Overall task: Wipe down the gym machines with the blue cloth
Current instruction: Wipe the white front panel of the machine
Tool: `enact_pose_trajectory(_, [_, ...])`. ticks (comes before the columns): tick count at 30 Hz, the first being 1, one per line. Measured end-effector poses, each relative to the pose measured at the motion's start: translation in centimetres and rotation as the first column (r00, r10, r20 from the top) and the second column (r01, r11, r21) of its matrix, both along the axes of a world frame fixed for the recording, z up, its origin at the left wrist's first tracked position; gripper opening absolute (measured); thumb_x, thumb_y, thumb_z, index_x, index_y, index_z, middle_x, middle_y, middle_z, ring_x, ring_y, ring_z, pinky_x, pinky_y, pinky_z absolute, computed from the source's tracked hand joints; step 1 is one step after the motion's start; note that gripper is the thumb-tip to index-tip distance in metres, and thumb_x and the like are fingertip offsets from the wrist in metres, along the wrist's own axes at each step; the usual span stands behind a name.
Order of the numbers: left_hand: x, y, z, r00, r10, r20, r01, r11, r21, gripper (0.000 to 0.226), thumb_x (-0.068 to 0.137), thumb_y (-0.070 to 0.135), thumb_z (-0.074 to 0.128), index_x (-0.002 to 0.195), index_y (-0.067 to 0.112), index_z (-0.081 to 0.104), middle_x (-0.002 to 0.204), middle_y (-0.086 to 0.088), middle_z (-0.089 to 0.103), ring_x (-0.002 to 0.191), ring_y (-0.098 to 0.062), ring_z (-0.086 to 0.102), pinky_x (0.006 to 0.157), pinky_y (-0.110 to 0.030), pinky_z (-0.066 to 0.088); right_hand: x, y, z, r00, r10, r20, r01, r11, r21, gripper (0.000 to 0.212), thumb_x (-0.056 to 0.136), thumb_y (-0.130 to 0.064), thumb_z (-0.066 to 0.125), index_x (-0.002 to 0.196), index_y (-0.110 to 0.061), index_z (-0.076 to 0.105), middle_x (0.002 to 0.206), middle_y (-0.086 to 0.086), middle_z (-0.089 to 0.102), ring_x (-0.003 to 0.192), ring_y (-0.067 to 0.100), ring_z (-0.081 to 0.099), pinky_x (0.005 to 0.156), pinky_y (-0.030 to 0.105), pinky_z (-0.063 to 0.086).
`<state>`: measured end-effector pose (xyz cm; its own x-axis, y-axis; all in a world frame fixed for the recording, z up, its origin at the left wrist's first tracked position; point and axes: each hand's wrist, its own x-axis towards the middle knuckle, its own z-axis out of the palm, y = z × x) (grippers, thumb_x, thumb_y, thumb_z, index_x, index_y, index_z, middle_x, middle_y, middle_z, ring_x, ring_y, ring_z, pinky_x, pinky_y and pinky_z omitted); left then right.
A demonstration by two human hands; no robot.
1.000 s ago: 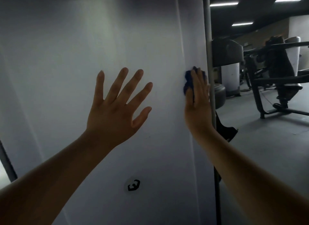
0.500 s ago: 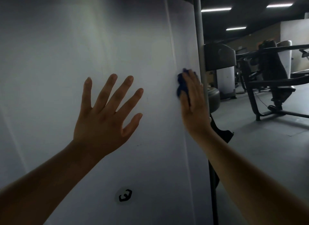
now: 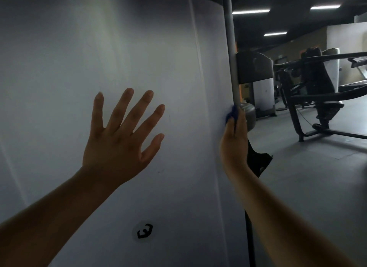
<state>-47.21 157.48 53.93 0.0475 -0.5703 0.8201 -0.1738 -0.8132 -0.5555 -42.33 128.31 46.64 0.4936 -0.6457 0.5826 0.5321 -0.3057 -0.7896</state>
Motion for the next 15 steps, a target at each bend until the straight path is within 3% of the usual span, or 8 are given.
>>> enact_pose_trajectory(3, [0.1, 0.0, -0.1, 1.0, 0.002, -0.004, -0.002, 1.0, -0.005, 0.068, 0.112, 0.057, 0.048, 0.171, 0.027, 0.035, 0.181, -0.006, 0.023, 0.168, -0.034, 0.02, 0.126, -0.076, 0.017, -2.4, 2.7, -1.1, 0.994, 0.018, 0.104, 0.018, 0.94, -0.34, 0.051, 0.12, -0.036, 0.035, 0.168, -0.045, 0.026, 0.176, -0.029, 0.016, 0.165, 0.0, 0.009, 0.137, 0.041, 0.009])
enact_pose_trajectory(5, [0.1, 0.1, -0.2, 1.0, 0.004, -0.006, -0.004, 1.0, -0.003, 0.069, 0.112, 0.058, 0.048, 0.172, 0.027, 0.034, 0.181, -0.006, 0.022, 0.168, -0.034, 0.019, 0.126, -0.077, 0.017, -1.9, 2.3, -2.7, 0.99, 0.002, 0.141, 0.062, 0.894, -0.444, 0.052, 0.119, -0.037, 0.035, 0.169, -0.048, 0.023, 0.174, -0.034, 0.012, 0.165, 0.001, 0.008, 0.136, 0.043, 0.011])
enact_pose_trajectory(7, [0.1, 0.2, -0.1, 1.0, 0.008, -0.008, -0.008, 1.0, -0.003, 0.069, 0.112, 0.058, 0.047, 0.172, 0.027, 0.034, 0.181, -0.006, 0.022, 0.168, -0.034, 0.018, 0.126, -0.077, 0.017, -0.4, 0.7, -2.9, 0.995, -0.032, 0.094, 0.05, 0.981, -0.189, 0.052, 0.118, -0.041, 0.038, 0.168, -0.044, 0.029, 0.176, -0.023, 0.022, 0.165, 0.009, 0.018, 0.136, 0.048, 0.017])
enact_pose_trajectory(9, [0.1, 0.1, -0.1, 1.0, 0.005, -0.011, -0.005, 1.0, -0.007, 0.068, 0.112, 0.058, 0.047, 0.171, 0.027, 0.034, 0.181, -0.006, 0.022, 0.168, -0.034, 0.018, 0.126, -0.077, 0.017, -0.1, 0.8, -3.0, 1.0, -0.028, 0.01, 0.028, 0.999, 0.02, 0.052, 0.117, -0.043, 0.037, 0.168, -0.041, 0.032, 0.176, -0.018, 0.026, 0.165, 0.011, 0.019, 0.135, 0.05, 0.018])
enact_pose_trajectory(11, [0.3, 0.0, -0.2, 1.0, 0.008, -0.016, -0.009, 1.0, -0.008, 0.068, 0.112, 0.057, 0.047, 0.172, 0.027, 0.034, 0.181, -0.006, 0.022, 0.168, -0.034, 0.018, 0.126, -0.077, 0.017, -1.3, 2.9, -3.5, 0.999, -0.04, 0.036, 0.045, 0.986, -0.161, 0.051, 0.117, -0.04, 0.035, 0.168, -0.041, 0.032, 0.177, -0.02, 0.021, 0.166, 0.005, 0.011, 0.137, 0.049, 0.011])
enact_pose_trajectory(13, [0.3, 0.1, -0.3, 1.0, 0.011, -0.008, -0.011, 1.0, -0.006, 0.068, 0.112, 0.057, 0.047, 0.172, 0.026, 0.034, 0.181, -0.006, 0.023, 0.168, -0.034, 0.019, 0.126, -0.077, 0.017, -2.8, 4.7, -4.8, 0.993, -0.002, 0.115, 0.054, 0.893, -0.447, 0.052, 0.118, -0.038, 0.038, 0.169, -0.039, 0.029, 0.177, -0.024, 0.015, 0.166, 0.003, 0.004, 0.137, 0.047, 0.007])
enact_pose_trajectory(15, [0.3, 0.2, -0.4, 1.0, 0.003, 0.009, -0.003, 1.0, -0.009, 0.067, 0.112, 0.056, 0.048, 0.171, 0.026, 0.036, 0.18, -0.006, 0.025, 0.167, -0.035, 0.021, 0.126, -0.077, 0.019, -2.3, 3.8, -5.3, 0.988, -0.019, 0.152, 0.098, 0.842, -0.531, 0.055, 0.117, -0.038, 0.043, 0.17, -0.037, 0.028, 0.177, -0.023, 0.015, 0.166, 0.005, 0.005, 0.137, 0.05, 0.01])
